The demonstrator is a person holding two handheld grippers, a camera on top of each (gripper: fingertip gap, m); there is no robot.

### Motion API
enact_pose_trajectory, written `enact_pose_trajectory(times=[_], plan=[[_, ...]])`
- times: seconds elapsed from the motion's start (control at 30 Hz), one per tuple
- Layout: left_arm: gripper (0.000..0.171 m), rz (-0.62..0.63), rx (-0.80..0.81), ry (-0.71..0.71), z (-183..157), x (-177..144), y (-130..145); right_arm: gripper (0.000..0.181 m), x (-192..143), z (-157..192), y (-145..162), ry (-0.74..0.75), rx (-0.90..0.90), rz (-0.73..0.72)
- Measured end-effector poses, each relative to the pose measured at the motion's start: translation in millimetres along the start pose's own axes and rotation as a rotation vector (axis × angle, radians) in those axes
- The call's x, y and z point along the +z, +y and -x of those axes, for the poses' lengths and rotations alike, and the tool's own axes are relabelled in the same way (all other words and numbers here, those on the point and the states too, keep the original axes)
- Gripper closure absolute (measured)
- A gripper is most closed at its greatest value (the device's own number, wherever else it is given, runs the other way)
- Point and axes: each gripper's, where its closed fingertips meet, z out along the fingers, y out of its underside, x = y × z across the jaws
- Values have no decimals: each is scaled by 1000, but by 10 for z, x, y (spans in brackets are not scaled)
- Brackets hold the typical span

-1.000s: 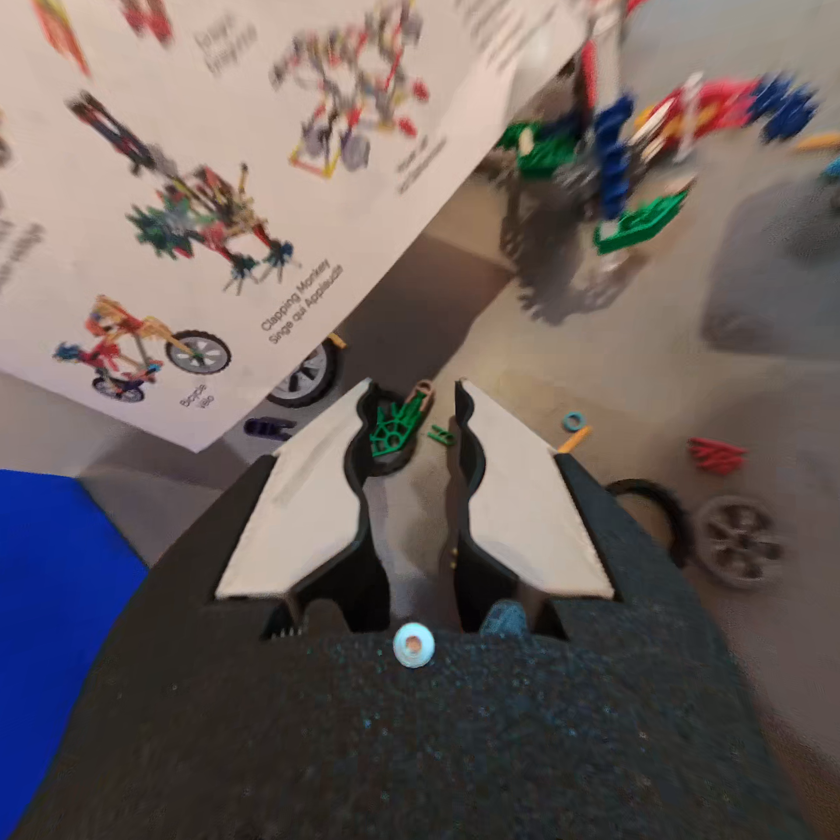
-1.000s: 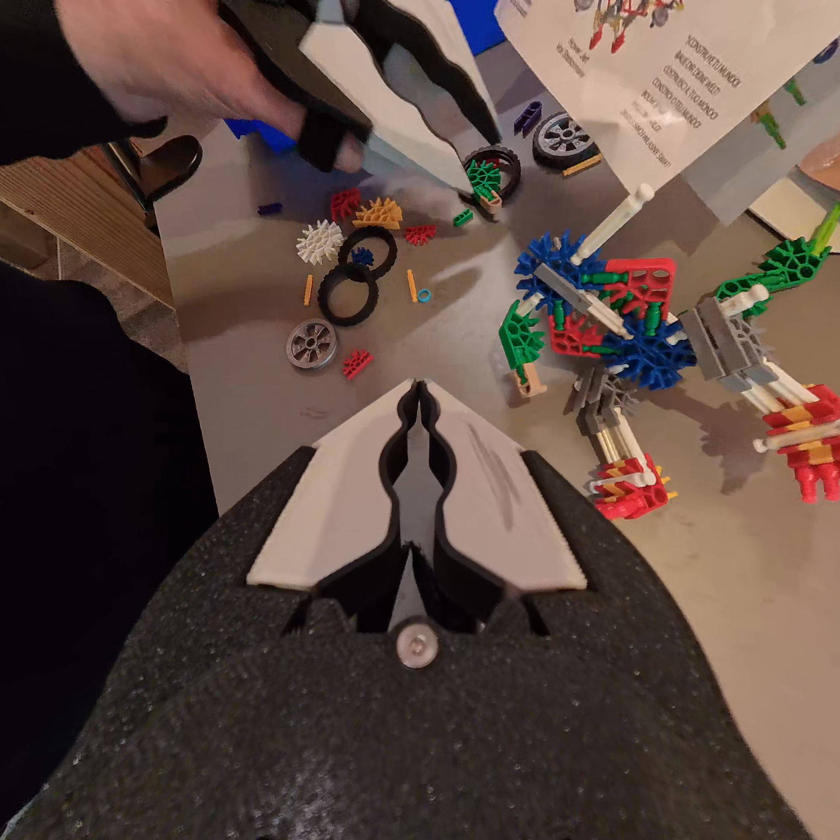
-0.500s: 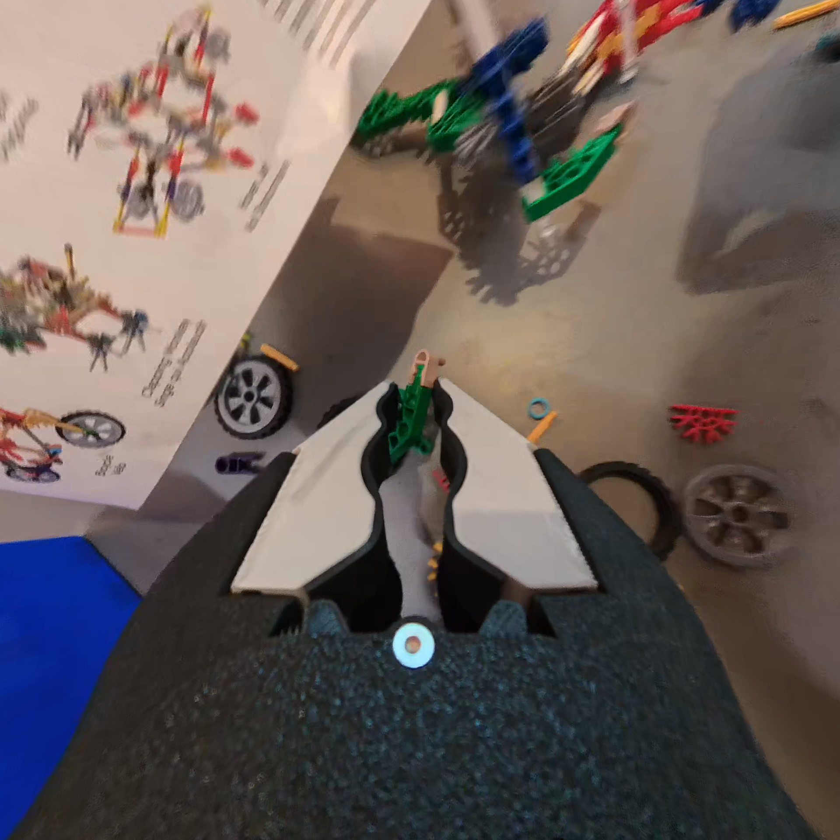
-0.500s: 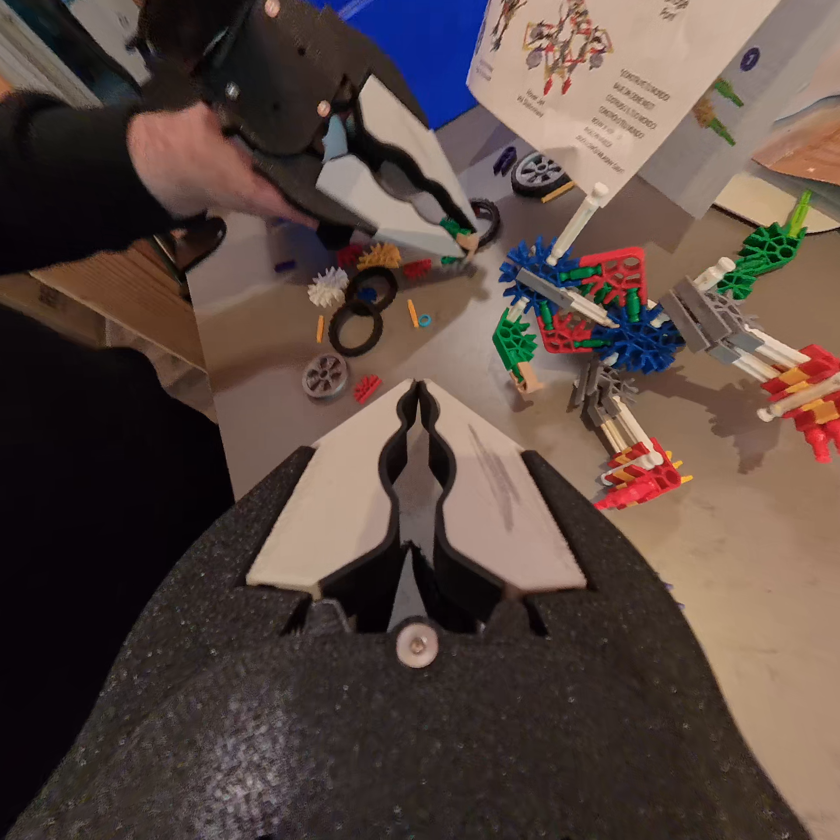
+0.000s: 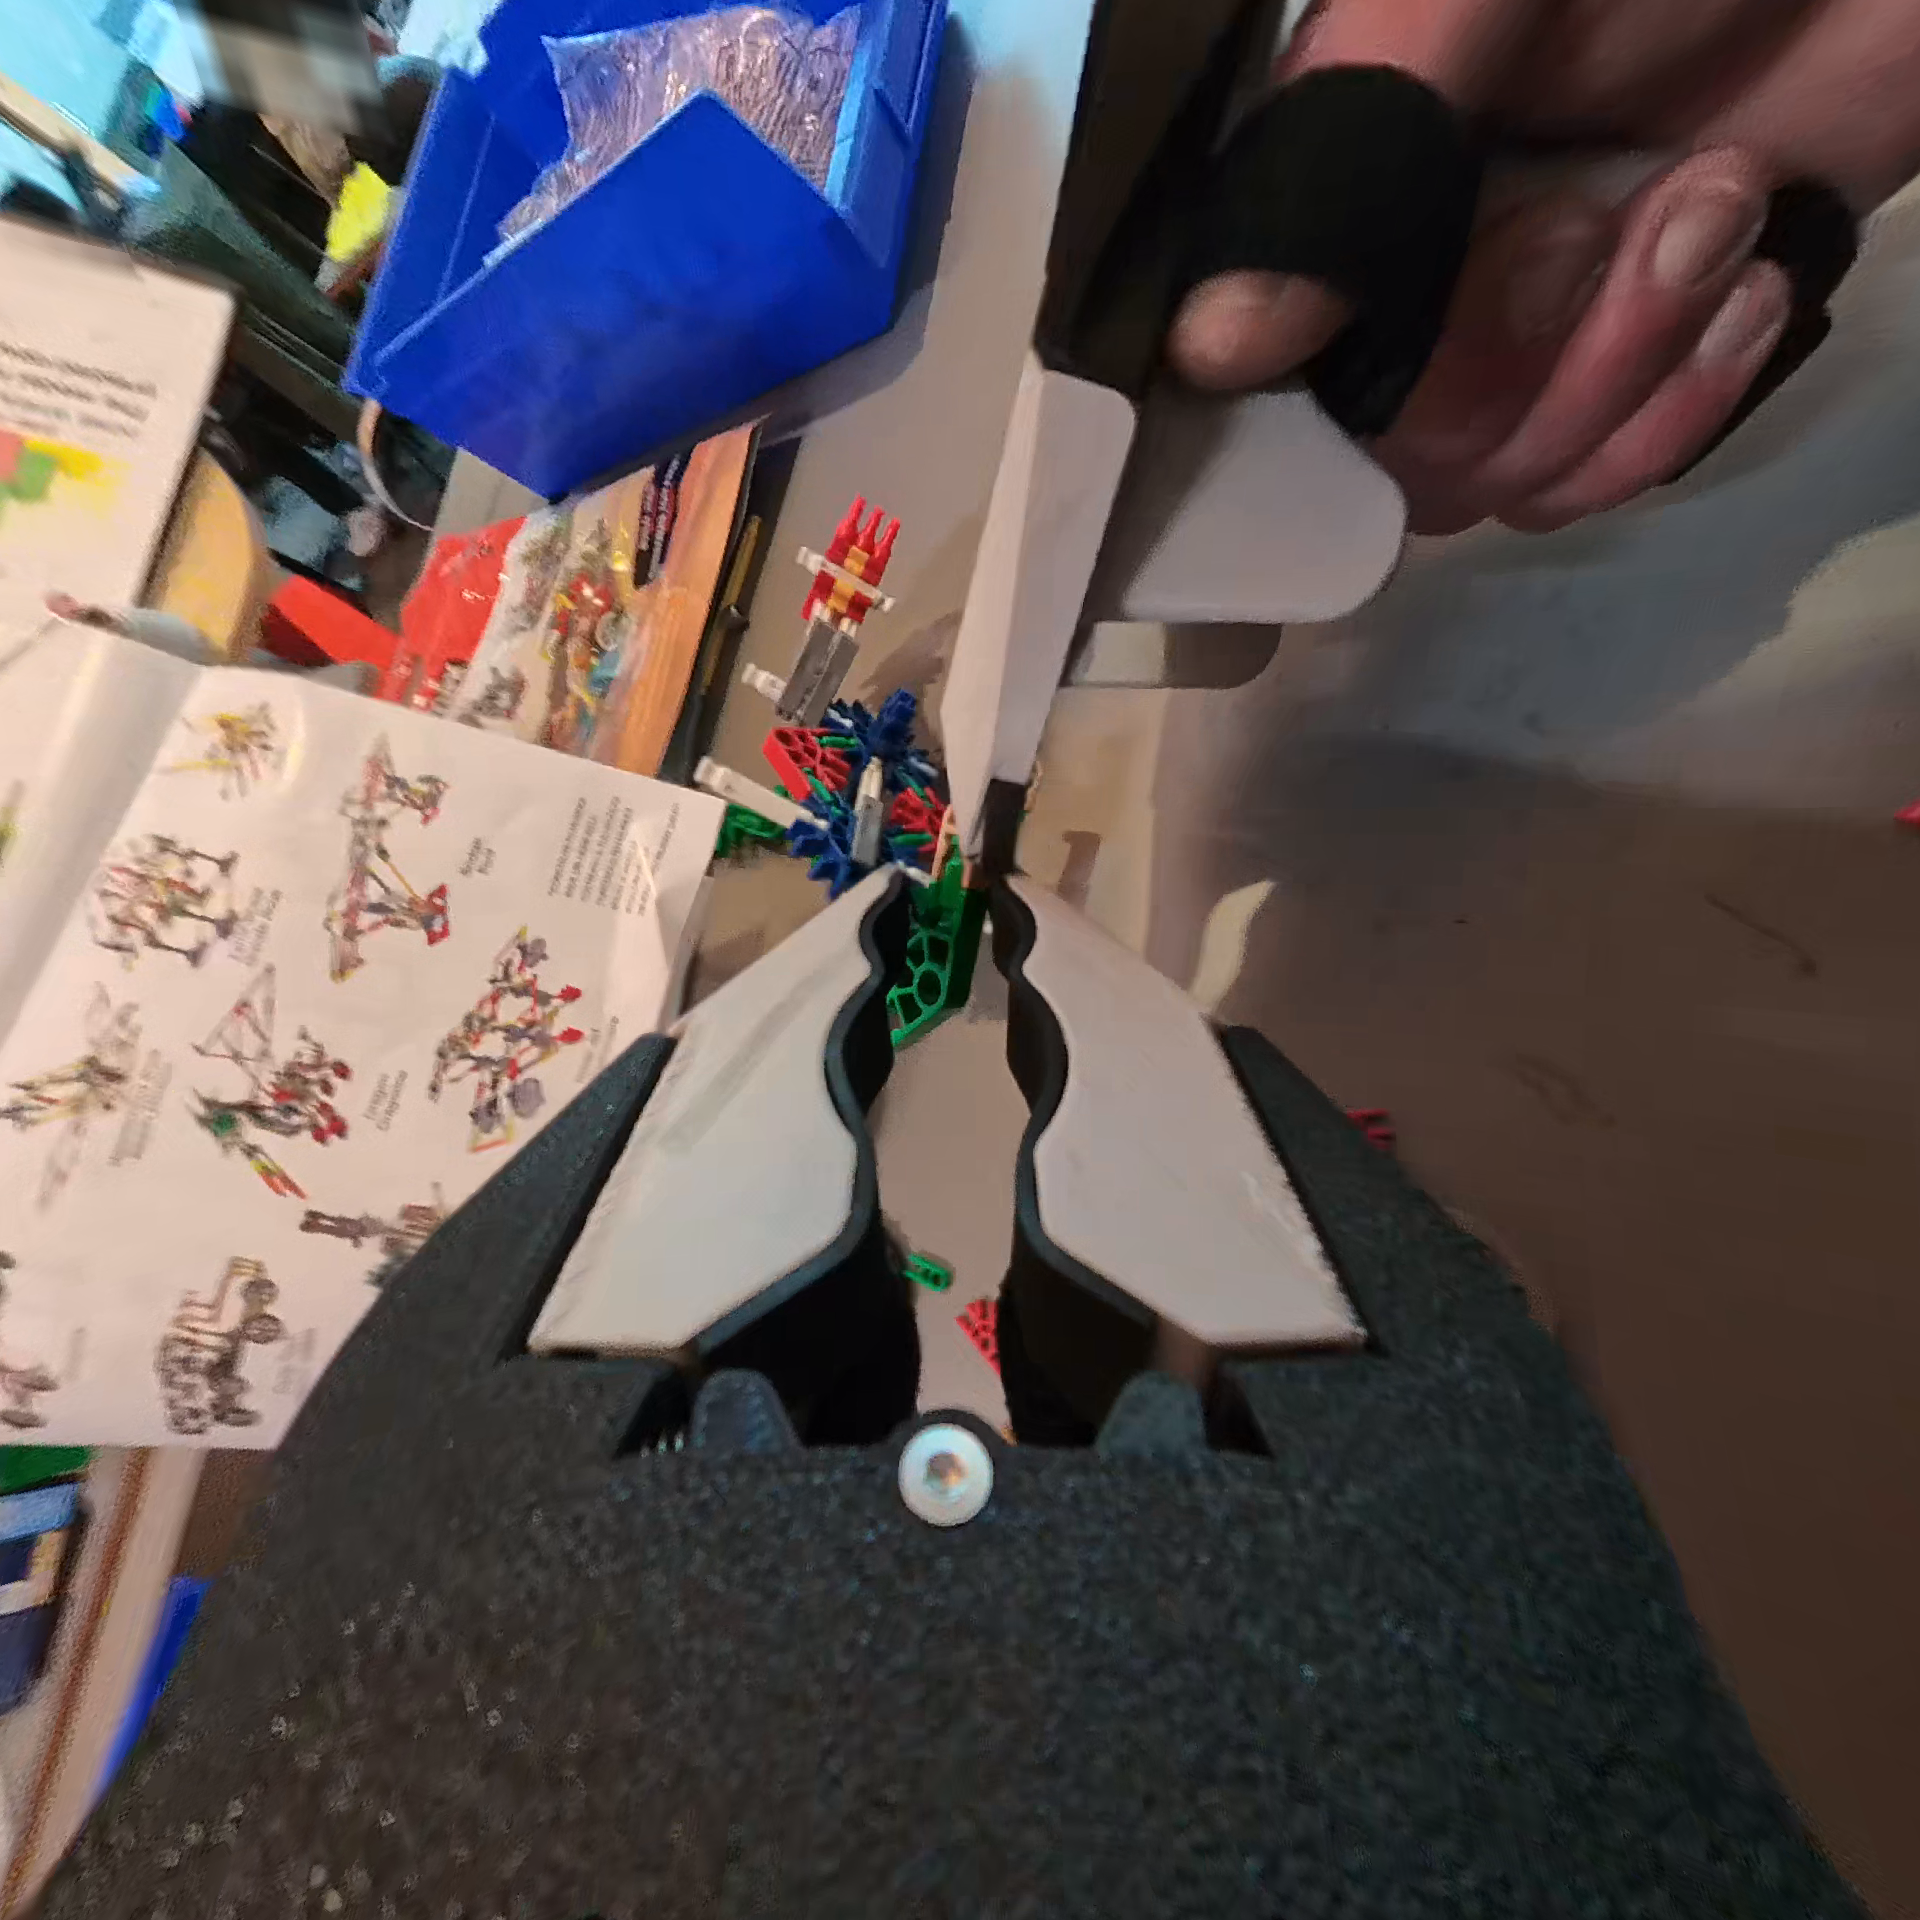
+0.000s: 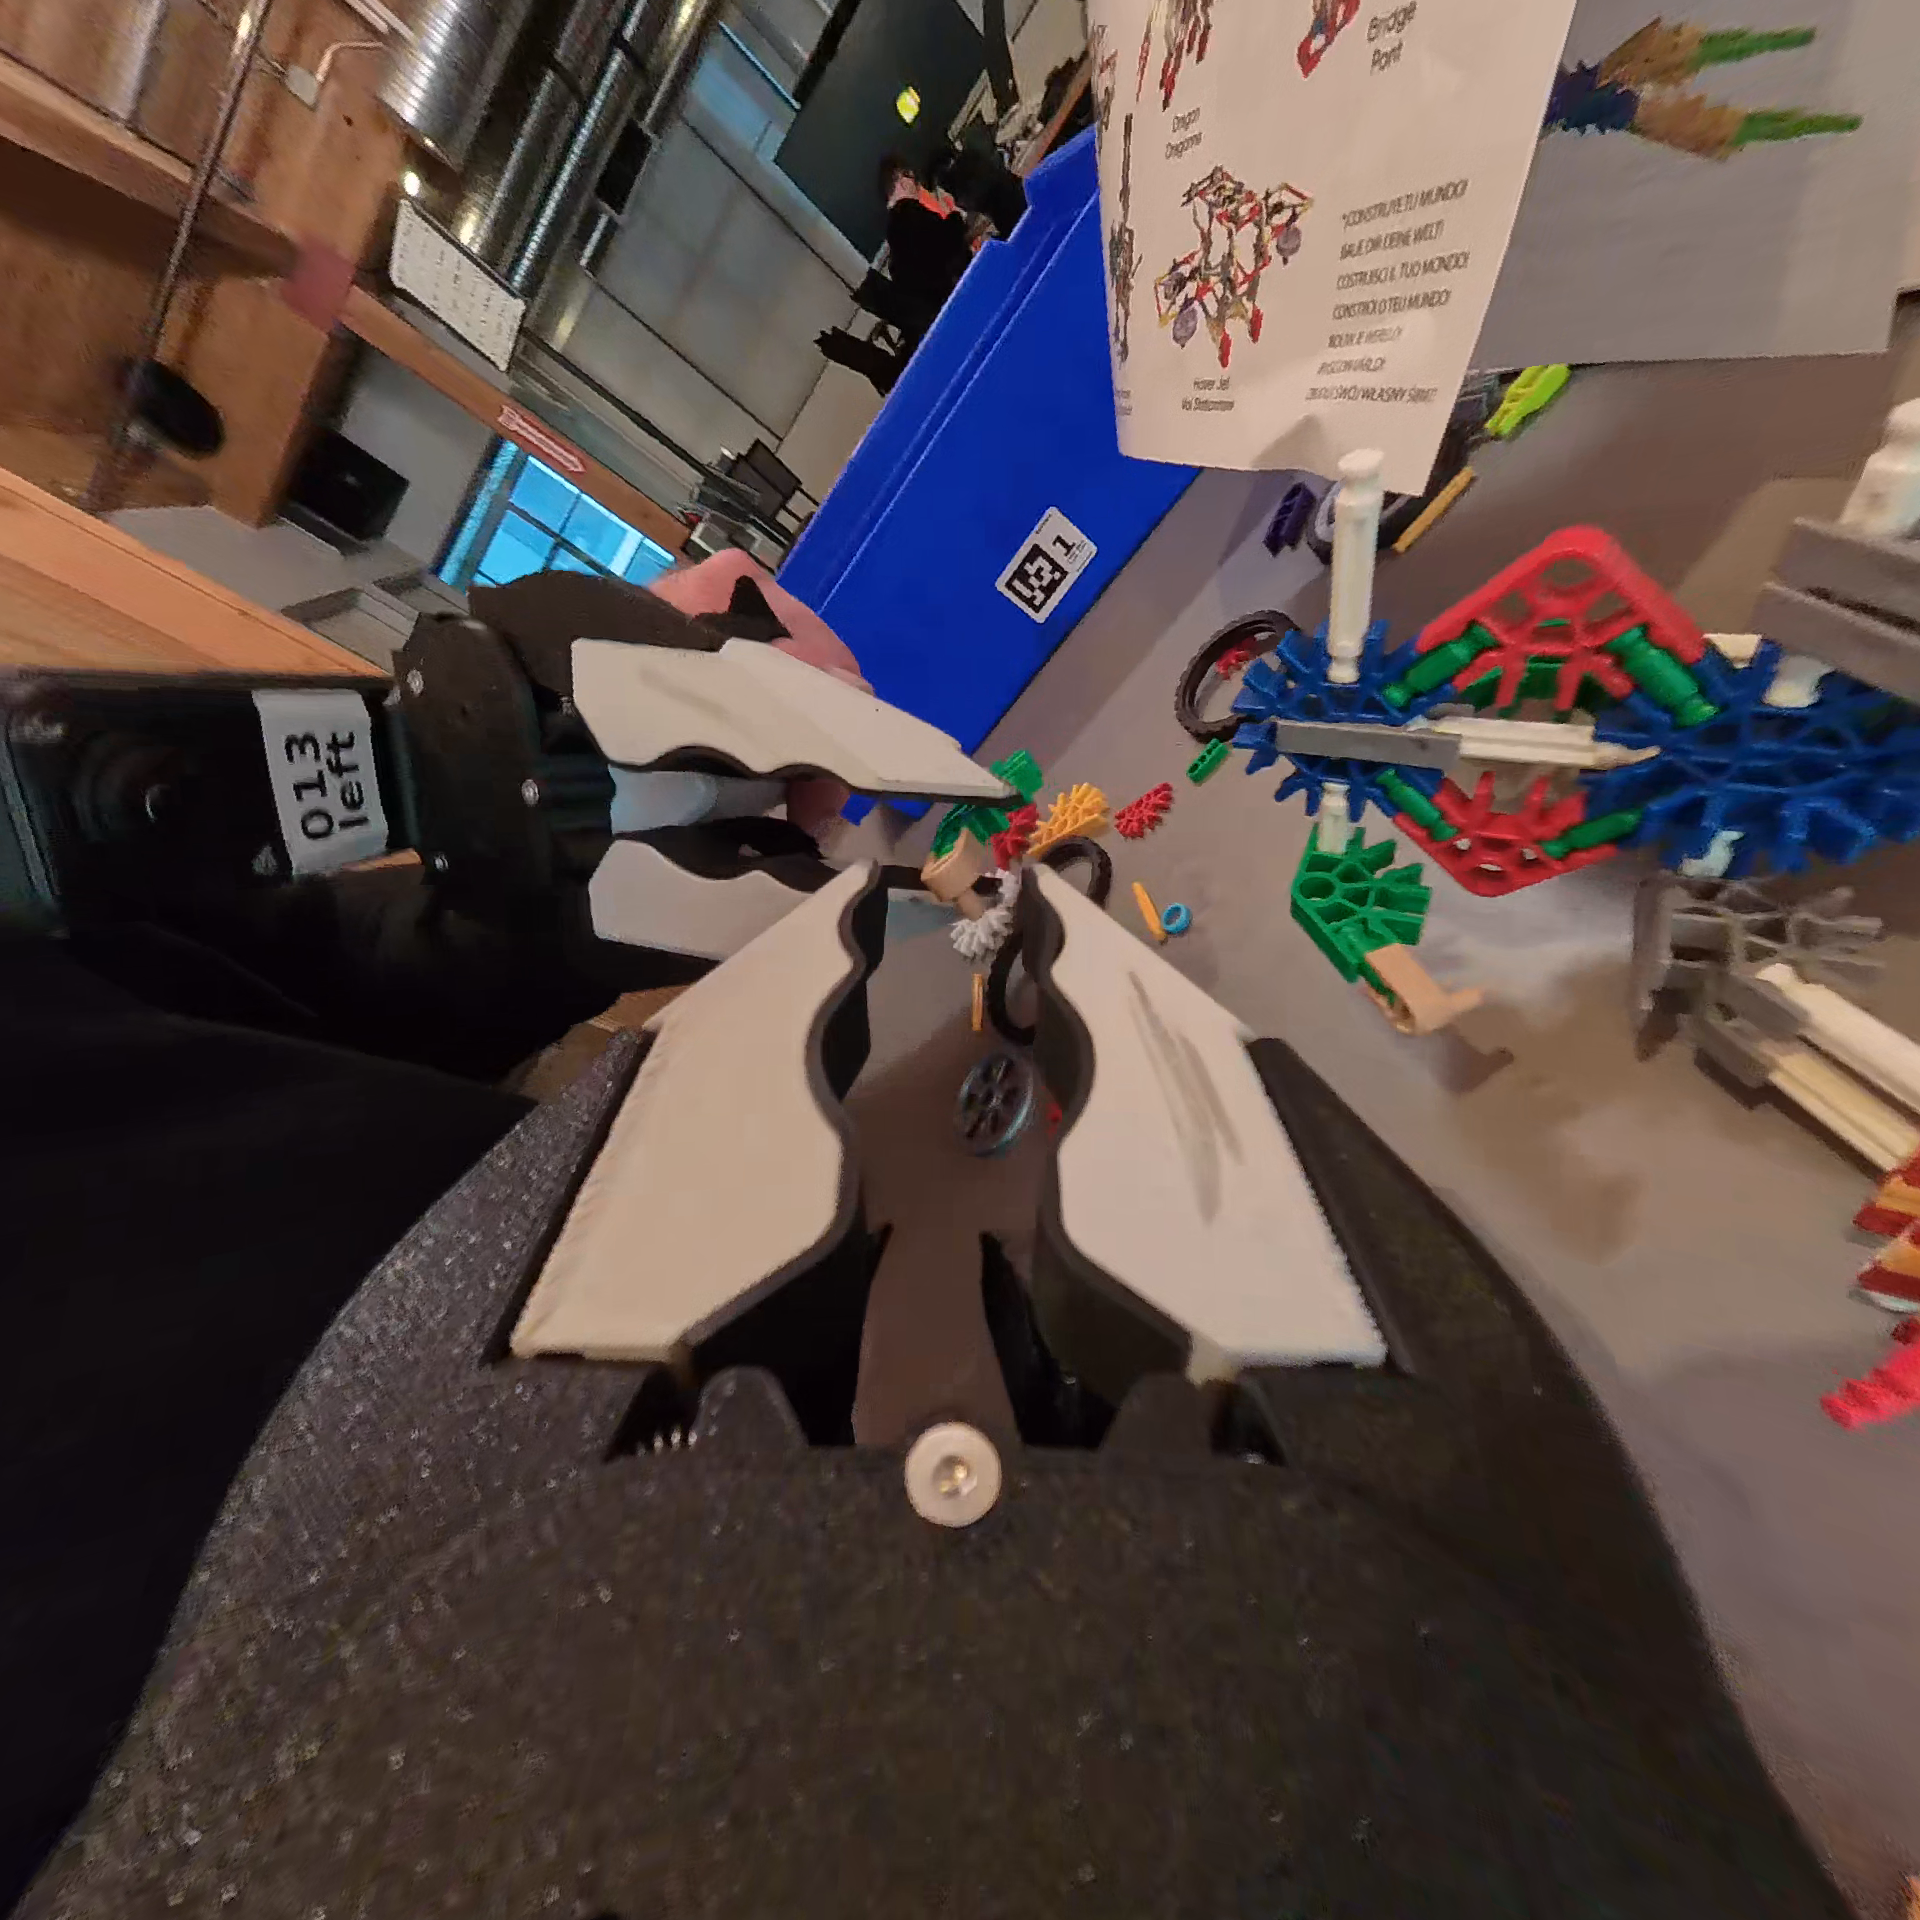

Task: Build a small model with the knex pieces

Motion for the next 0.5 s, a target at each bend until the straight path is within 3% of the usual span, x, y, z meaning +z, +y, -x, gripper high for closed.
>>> enact_pose_trajectory(times=[0.2, 0.3, 0.43, 0.5], plan=[[163, -36, 107, -10, -36, 6, -104, 164, -20, 52, -33, -96, 88, -37], [163, -40, 126, -16, -37, 31, -124, 166, -40, 28, -38, -75, 73, -49], [151, -73, 75, -48, 83, 33, -184, 167, -131, -75, -164, -18, 57, -106], [142, -82, -25, -29, 187, 36, -152, 167, -216, -164, -273, 3, 71, -157]])
